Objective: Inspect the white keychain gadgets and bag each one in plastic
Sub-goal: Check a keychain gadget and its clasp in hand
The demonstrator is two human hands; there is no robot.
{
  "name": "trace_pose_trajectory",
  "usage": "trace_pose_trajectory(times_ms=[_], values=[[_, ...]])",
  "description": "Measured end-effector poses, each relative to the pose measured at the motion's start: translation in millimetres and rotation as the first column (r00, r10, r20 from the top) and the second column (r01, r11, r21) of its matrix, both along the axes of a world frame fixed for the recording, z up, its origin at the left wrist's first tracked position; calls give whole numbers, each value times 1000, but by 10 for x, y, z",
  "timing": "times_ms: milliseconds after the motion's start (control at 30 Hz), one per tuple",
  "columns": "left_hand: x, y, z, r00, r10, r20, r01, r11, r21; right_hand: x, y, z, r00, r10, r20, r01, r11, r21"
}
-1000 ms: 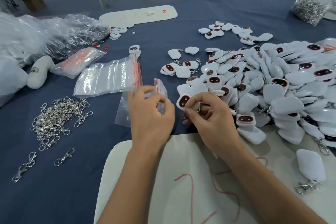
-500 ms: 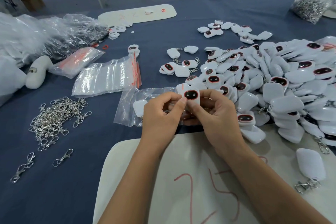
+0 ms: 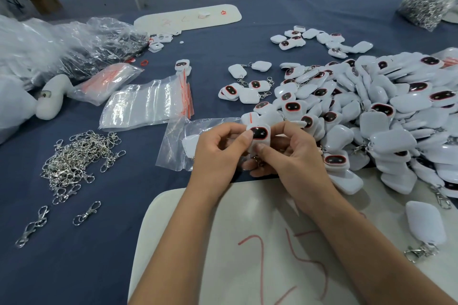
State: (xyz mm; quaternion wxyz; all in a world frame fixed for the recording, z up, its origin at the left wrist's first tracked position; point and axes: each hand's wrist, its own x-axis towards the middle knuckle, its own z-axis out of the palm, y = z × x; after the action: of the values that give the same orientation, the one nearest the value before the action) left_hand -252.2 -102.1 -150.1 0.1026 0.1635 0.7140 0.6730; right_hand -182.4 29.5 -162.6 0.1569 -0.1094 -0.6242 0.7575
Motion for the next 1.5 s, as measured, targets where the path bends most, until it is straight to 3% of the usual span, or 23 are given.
trace_pose_trajectory(times_ms=[467, 633, 1200, 1500], values=[[-17, 14, -32, 999, 29, 14, -28, 998, -53, 2, -12, 35, 997, 62, 40, -62, 998, 8], [-9, -17, -19, 998, -37, 57, 37, 999, -4, 20, -3, 48, 999, 44, 26, -43, 999, -9], [4, 7, -43, 997, 54, 55, -54, 999, -4, 7, -14, 33, 998, 45, 36, -46, 999, 24], [-8, -15, -37, 997, -10, 73, 6, 999, 52, 24, -13, 66, 999, 38, 6, -38, 999, -16]])
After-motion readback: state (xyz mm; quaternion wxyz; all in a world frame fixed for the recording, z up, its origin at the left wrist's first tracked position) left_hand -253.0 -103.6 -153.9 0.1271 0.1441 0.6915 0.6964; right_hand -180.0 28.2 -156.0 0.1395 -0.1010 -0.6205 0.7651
